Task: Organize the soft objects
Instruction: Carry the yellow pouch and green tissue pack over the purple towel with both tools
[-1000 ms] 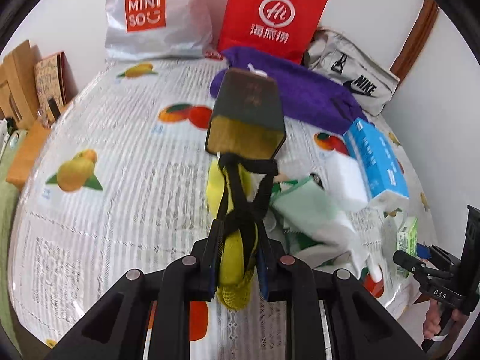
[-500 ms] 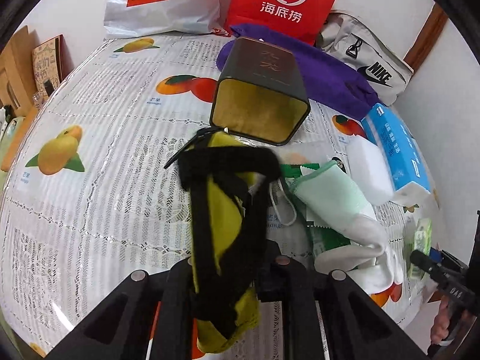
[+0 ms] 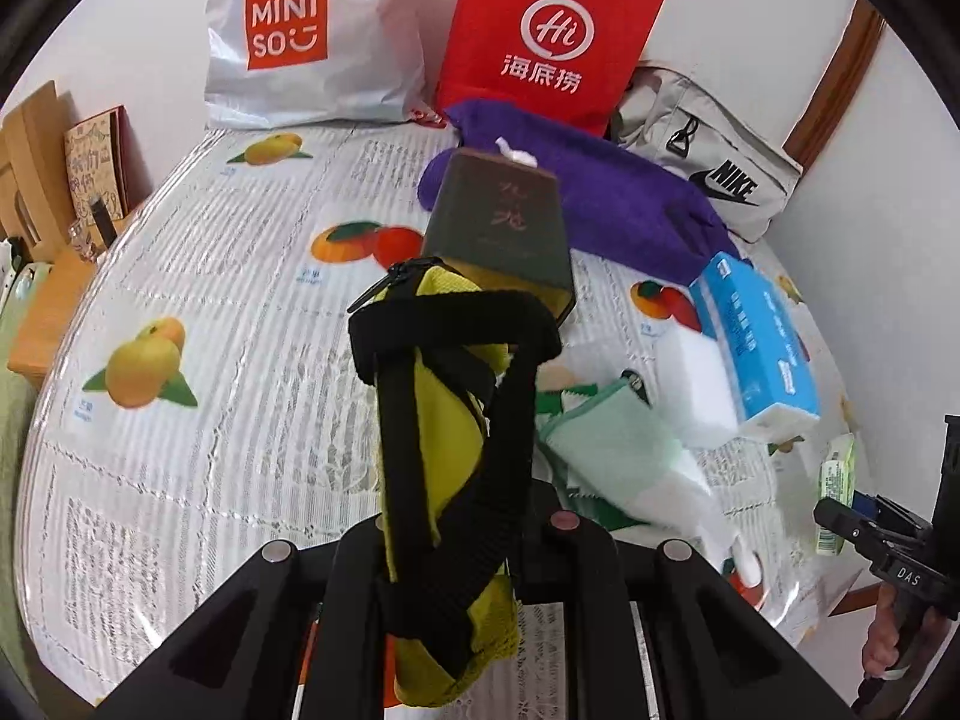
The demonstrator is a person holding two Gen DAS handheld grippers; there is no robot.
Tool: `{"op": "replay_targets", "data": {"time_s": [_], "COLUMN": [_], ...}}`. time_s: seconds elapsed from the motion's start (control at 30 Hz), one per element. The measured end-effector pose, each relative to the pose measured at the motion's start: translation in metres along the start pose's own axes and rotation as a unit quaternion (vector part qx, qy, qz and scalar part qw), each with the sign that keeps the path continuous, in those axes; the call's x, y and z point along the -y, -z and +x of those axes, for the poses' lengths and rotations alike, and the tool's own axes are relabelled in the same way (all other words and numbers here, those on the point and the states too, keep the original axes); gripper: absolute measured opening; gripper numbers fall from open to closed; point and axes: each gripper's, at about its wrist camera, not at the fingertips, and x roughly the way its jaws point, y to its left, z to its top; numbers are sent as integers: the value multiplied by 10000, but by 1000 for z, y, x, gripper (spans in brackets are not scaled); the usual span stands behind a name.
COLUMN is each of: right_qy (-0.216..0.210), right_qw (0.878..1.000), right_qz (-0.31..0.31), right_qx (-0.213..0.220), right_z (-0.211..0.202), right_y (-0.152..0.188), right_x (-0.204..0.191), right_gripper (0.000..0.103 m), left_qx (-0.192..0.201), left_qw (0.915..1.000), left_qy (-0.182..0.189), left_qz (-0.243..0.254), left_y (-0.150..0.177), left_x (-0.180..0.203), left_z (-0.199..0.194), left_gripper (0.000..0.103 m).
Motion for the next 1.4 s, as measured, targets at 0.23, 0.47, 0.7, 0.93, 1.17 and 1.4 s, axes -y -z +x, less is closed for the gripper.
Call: {"op": "replay_targets", "data": {"time_s": [0.23, 0.47, 0.7, 0.93, 1.17, 1.4], "right_qy": [-55, 88, 215, 370, 455, 526], "right_qw": [9997, 9986, 9973, 9955, 9951, 9963], "right_qz": [-77, -168, -287, -481, -488, -396], "right_qx": [211, 490, 634, 734, 727, 559], "right_z": [-19, -39, -39, -25, 1, 41], "right_y": [-24, -63, -107, -153, -189, -216], "right_x": [-4, -4, -3, -5, -2, 10], "right_gripper": [58, 58, 58, 58, 58, 58], "left_qx": [79, 206, 202, 137, -73, -356], "left_qw": [9999, 9997, 9996, 9992, 9991, 9978], "left_qy": [7, 65, -27, -47, 102, 269], "left_qz": [66, 136, 204, 374, 408, 481], "left_y": [-26, -58, -98, -133, -163, -187], "left_x": [14, 32, 45, 55, 57, 67], "left_z": [-8, -13, -5, 16, 51, 89], "left_gripper": [15, 15, 15, 15, 15, 15]}}
